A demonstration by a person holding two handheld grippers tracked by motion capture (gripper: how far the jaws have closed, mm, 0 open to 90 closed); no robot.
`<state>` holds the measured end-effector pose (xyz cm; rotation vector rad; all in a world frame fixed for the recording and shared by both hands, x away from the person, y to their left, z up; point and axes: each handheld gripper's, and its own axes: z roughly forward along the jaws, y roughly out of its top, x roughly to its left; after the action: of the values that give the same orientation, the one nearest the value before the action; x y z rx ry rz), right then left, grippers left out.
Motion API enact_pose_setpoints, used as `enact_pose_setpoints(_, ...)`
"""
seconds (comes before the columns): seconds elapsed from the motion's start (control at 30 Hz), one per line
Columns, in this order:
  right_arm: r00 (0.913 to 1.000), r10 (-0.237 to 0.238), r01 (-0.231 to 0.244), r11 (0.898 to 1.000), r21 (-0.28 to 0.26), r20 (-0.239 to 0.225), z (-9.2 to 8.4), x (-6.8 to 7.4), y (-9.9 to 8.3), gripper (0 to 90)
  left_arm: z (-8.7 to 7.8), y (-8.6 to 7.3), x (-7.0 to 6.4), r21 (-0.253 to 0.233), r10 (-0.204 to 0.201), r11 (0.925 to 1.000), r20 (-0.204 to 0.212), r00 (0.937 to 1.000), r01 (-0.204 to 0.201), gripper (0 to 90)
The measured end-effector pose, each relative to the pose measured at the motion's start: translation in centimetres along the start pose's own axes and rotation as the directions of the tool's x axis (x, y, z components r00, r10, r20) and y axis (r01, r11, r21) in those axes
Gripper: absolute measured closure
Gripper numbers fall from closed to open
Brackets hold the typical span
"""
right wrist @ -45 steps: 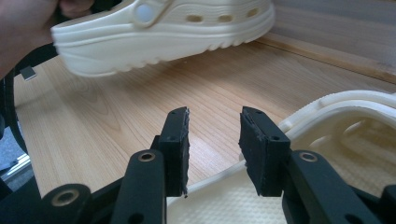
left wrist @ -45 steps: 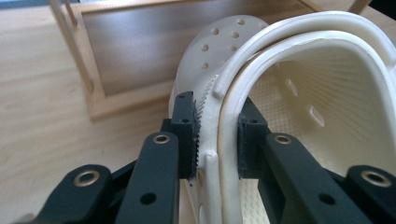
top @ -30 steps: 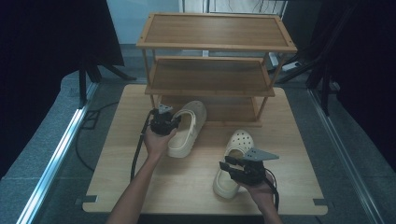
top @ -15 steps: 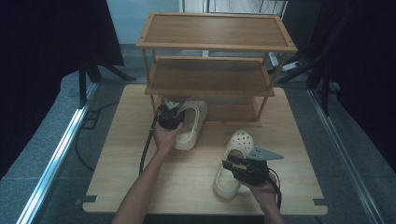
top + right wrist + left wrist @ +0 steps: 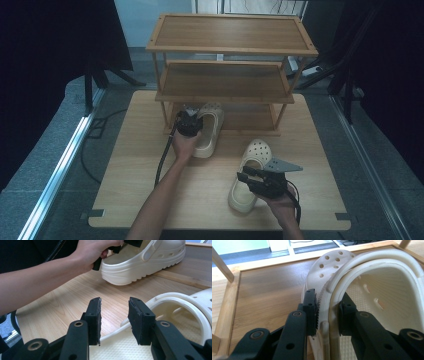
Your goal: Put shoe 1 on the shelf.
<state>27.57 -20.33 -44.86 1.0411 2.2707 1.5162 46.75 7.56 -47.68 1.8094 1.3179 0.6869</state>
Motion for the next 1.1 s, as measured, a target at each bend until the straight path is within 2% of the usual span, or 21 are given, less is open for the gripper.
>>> enact_pose_setpoints(0.03, 1.0000, -0.001, 0.001, 1.000, -0.001, -0.002, 0.0, 0.0, 0.0, 62.7, 0.2, 0.0, -0.1, 0.000, 0.011, 0.9999, -0.009, 0.9999, -0.011, 72.5)
enact_pose_setpoints(0.13, 1.0000, -0.009, 0.009, 1.000, -0.006, -0.003, -0.1, 0.0, 0.0, 62.7, 0.3, 0.1, -0.2, -0.006, 0.003, 1.0000, -0.008, 1.0000, -0.003, 71.6)
enact_pose_setpoints(0.27, 0.9998, -0.015, 0.015, 1.000, 0.004, -0.009, 0.1, 0.1, -0.1, 62.6, -0.5, 0.0, 0.0, -0.057, -0.019, 0.9981, 0.045, 0.9988, 0.022, 62.2)
enact_pose_setpoints(0.3, 0.9998, -0.015, 0.015, 1.000, 0.004, -0.009, 0.1, 0.1, -0.1, 62.6, -0.5, 0.0, 0.0, -0.057, -0.019, 0.9981, 0.045, 0.9988, 0.022, 58.6)
enact_pose_setpoints(0.33, 0.9998, -0.017, 0.017, 1.000, 0.006, -0.010, 0.1, 0.2, -0.1, 62.5, -0.8, 0.1, -0.1, -0.059, -0.024, 0.9979, 0.064, 0.9977, 0.028, 58.6)
enact_pose_setpoints(0.37, 0.9998, -0.016, 0.016, 1.000, 0.006, -0.009, 0.2, 0.2, -0.1, 62.5, -1.2, 0.2, 0.0, -0.071, -0.007, 0.9974, 0.082, 0.9966, 0.013, 55.2)
enact_pose_setpoints(0.43, 0.9998, -0.020, 0.020, 1.000, 0.013, -0.001, 0.3, 0.2, -0.1, 62.3, -1.8, 0.3, 0.3, -0.064, 0.008, 0.9979, 0.116, 0.9933, 0.000, 49.3)
enact_pose_setpoints(0.5, 0.9998, -0.018, 0.018, 1.000, 0.012, -0.002, 0.3, 0.2, -0.1, 62.3, -2.7, 0.2, 0.7, -0.048, 0.002, 0.9988, 0.144, 0.9896, 0.005, 43.1)
enact_pose_setpoints(0.53, 0.9998, -0.018, 0.018, 1.000, 0.012, -0.002, 0.3, 0.2, -0.1, 62.3, -2.7, 0.2, 0.7, -0.048, 0.002, 0.9988, 0.144, 0.9896, 0.005, 40.6)
enact_pose_setpoints(0.63, 0.9998, -0.019, 0.019, 1.000, 0.009, 0.001, 0.2, 0.3, 0.0, 62.3, -3.9, -0.2, 1.0, -0.045, 0.016, 0.9990, 0.156, 0.9876, -0.009, 38.2)
enact_pose_setpoints(0.67, 0.9998, -0.021, 0.021, 1.000, 0.009, 0.001, 0.3, 0.3, 0.0, 62.3, -4.5, -0.5, 1.3, -0.036, 0.011, 0.9994, 0.174, 0.9847, -0.005, 36.1)
enact_pose_setpoints(0.7, 0.9998, -0.021, 0.021, 1.000, 0.009, 0.001, 0.3, 0.3, 0.0, 62.3, -4.5, -0.5, 1.3, -0.036, 0.011, 0.9994, 0.174, 0.9847, -0.005, 34.9)
enact_pose_setpoints(0.73, 0.9998, -0.022, 0.022, 1.000, 0.015, -0.001, 0.4, 0.4, 0.0, 62.2, -5.2, -0.9, 1.5, -0.021, 0.011, 0.9998, 0.196, 0.9805, -0.007, 33.6)
enact_pose_setpoints(0.77, 0.9998, -0.022, 0.022, 1.000, 0.015, -0.001, 0.4, 0.4, 0.0, 62.2, -5.2, -0.9, 1.5, -0.021, 0.011, 0.9998, 0.196, 0.9805, -0.007, 33.5)
enact_pose_setpoints(0.8, 0.9997, -0.023, 0.023, 1.000, 0.017, -0.004, 0.5, 0.4, 0.0, 62.0, -5.9, -1.3, 1.8, -0.024, 0.008, 0.9997, 0.220, 0.9756, -0.003, 33.4)
enact_pose_setpoints(0.83, 0.9997, -0.023, 0.023, 1.000, 0.017, -0.004, 0.5, 0.4, 0.0, 62.0, -5.9, -1.3, 1.8, -0.024, 0.008, 0.9997, 0.220, 0.9756, -0.003, 33.5)
enact_pose_setpoints(0.9, 0.9997, -0.025, 0.025, 1.000, 0.018, -0.005, 0.6, 0.5, 0.0, 61.9, -6.6, -1.8, 2.0, -0.009, 0.012, 0.9999, 0.241, 0.9705, -0.011, 33.2)
enact_pose_setpoints(0.93, 0.9997, -0.025, 0.025, 1.000, 0.017, -0.008, 0.8, 0.6, 0.0, 61.9, -7.5, -2.3, 2.2, -0.013, 0.015, 0.9998, 0.250, 0.9682, -0.012, 35.3)
enact_pose_setpoints(1.0, 0.9996, -0.026, 0.026, 0.999, 0.020, -0.009, 0.8, 0.6, 0.0, 62.0, -8.0, -2.6, 2.2, -0.005, 0.015, 0.9999, 0.257, 0.9662, -0.014, 37.5)
enact_pose_setpoints(1.07, 0.9996, -0.025, 0.026, 0.999, 0.022, -0.010, 0.9, 0.7, 0.0, 61.8, -8.7, -3.0, 2.1, 0.001, 0.027, 0.9996, 0.259, 0.9655, -0.028, 44.5)
enact_pose_setpoints(1.1, 0.9996, -0.027, 0.027, 0.999, 0.026, -0.010, 0.9, 0.7, 0.0, 61.6, -9.3, -3.5, 2.1, -0.005, 0.034, 0.9994, 0.250, 0.9677, -0.034, 57.0)
